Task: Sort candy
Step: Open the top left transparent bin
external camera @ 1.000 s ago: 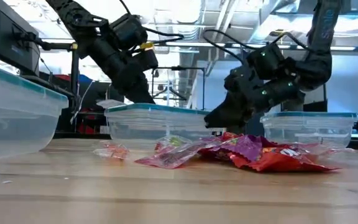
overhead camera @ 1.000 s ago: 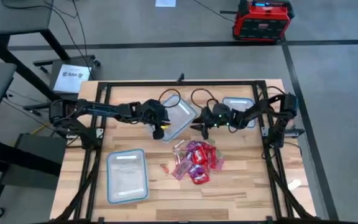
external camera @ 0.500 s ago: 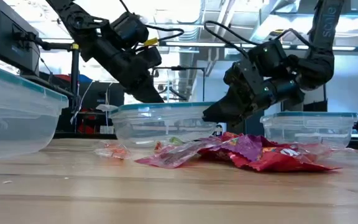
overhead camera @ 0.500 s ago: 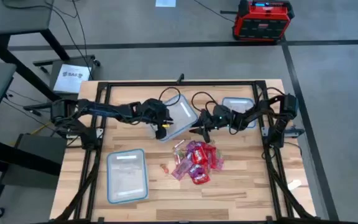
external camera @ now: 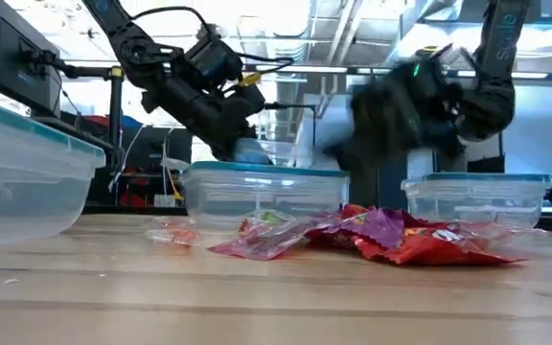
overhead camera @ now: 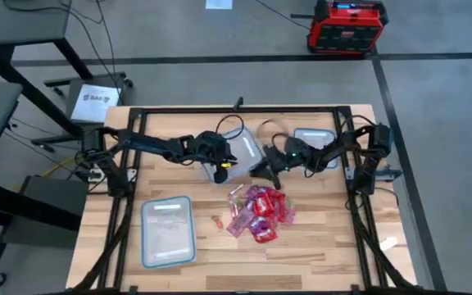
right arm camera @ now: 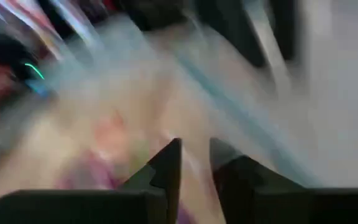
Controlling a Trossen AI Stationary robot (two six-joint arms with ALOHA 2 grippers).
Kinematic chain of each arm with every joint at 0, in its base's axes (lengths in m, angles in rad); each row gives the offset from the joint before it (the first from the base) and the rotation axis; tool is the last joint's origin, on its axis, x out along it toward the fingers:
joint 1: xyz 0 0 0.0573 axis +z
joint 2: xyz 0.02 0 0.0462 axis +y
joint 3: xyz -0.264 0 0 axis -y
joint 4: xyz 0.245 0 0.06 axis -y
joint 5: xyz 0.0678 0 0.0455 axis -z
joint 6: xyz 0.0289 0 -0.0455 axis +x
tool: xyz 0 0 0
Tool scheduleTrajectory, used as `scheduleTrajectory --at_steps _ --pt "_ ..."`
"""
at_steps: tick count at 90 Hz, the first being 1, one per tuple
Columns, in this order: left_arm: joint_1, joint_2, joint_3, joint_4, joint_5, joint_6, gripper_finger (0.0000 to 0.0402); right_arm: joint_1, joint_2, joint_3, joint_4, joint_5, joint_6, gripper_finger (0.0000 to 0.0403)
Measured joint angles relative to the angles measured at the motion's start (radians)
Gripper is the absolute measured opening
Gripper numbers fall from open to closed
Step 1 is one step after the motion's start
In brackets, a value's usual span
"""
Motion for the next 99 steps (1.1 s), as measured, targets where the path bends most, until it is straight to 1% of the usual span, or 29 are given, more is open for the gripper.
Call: scheduleTrajectory --at_steps 6,13,18,23,30,36,42,54,61,65,72,84,91,95,99 --pt "0.001 0.002 0.0 0.002 0.003 0.003 0.0067 0.0 0.003 -0.008 0.034 -0.009 0.035 0.0035" --pt "0.0 0.002 -0.001 0.008 0.004 0.01 0.0067 0.001 0.017 -0.014 -0.025 -0.014 0.04 0.0024" --pt "-0.001 -0.003 -0.002 0.015 0.002 0.01 0.0067 0.001 -0.003 -0.011 -0.018 -0.042 0.044 0.0019" --pt "-0.001 -0.013 -0.002 0.012 -0.005 0.012 0.0067 0.006 -0.02 -0.01 -0.033 -0.046 0.041 0.0016" --pt "-0.001 -0.039 0.005 -0.002 -0.006 0.013 0.0068 0.02 -0.045 -0.013 -0.104 -0.044 -0.006 0.0015" --pt "-0.001 -0.063 0.022 -0.018 -0.008 0.013 0.0068 0.028 -0.102 -0.013 -0.149 -0.035 -0.062 0.0015" --pt "-0.001 -0.101 0.035 -0.056 -0.009 0.009 0.0068 0.035 -0.171 -0.001 -0.239 0.007 -0.094 0.0015" --pt "-0.002 -0.188 0.086 -0.149 -0.011 -0.003 0.0068 0.035 -0.303 0.032 -0.526 0.111 -0.184 0.0016" --pt "-0.005 -0.246 0.124 -0.229 -0.021 -0.06 0.0068 0.033 -0.37 0.092 -0.707 0.228 -0.242 0.0016" --pt "-0.005 -0.282 0.143 -0.28 -0.036 -0.113 0.0068 0.031 -0.382 0.132 -0.82 0.295 -0.276 0.0016" --pt "-0.015 -0.328 0.155 -0.37 -0.062 -0.207 0.0068 0.026 -0.358 0.209 -0.969 0.351 -0.323 0.0016" --pt "-0.061 -0.366 0.154 -0.519 -0.093 -0.355 0.0068 -0.013 -0.246 0.337 -1.076 0.38 -0.329 0.0013" --pt "-0.102 -0.355 0.136 -0.577 -0.113 -0.397 0.0068 -0.038 -0.151 0.395 -1.142 0.38 -0.331 0.001" --pt "-0.123 -0.341 0.117 -0.578 -0.126 -0.407 0.0068 -0.049 -0.104 0.423 -1.176 0.384 -0.332 0.0008" --pt "-0.14 -0.325 0.1 -0.577 -0.16 -0.407 0.0068 -0.054 -0.068 0.449 -1.205 0.385 -0.338 0.0006"
